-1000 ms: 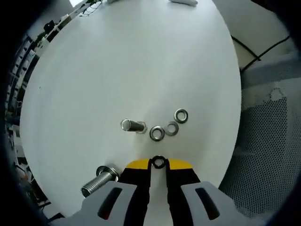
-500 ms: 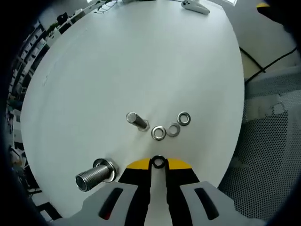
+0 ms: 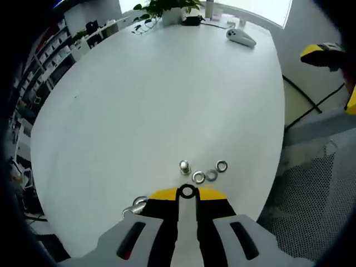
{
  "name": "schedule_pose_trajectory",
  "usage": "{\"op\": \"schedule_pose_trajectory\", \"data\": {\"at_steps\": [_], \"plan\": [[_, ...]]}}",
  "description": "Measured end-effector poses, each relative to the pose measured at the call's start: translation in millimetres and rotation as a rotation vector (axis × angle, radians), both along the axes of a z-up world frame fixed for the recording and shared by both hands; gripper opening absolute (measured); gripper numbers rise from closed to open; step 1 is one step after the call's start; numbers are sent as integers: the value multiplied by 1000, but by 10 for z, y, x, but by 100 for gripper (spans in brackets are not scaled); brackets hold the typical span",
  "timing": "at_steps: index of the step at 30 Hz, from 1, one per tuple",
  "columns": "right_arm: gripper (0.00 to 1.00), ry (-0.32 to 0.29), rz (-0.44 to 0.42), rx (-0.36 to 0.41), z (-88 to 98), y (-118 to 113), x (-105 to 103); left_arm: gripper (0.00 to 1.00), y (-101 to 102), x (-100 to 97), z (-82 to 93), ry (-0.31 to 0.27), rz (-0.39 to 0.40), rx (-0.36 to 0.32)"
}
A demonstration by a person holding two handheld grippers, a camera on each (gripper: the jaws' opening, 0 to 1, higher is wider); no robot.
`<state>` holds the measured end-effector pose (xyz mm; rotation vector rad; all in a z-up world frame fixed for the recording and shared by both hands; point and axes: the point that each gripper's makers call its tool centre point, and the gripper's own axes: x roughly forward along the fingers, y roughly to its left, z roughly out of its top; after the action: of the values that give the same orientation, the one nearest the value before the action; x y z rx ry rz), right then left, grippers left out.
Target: Place the washer onto the threaded stud by aligning its center hole with the stud, sliding it down to the base, and recovering from edge contact or off-axis alignment until the washer reaches the visible bottom stop.
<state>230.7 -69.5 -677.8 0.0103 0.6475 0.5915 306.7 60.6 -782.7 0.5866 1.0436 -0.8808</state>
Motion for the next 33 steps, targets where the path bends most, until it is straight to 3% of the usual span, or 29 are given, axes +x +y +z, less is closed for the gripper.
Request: {"op": "schedule_pose_trajectory", "data": {"at_steps": [8, 33], "plan": [[51, 0, -4, 0, 1, -7, 1, 8, -168, 105, 210, -56, -69, -10], [51, 3, -14, 8, -3, -23, 3, 8, -199, 146, 0, -19, -195, 116]]}}
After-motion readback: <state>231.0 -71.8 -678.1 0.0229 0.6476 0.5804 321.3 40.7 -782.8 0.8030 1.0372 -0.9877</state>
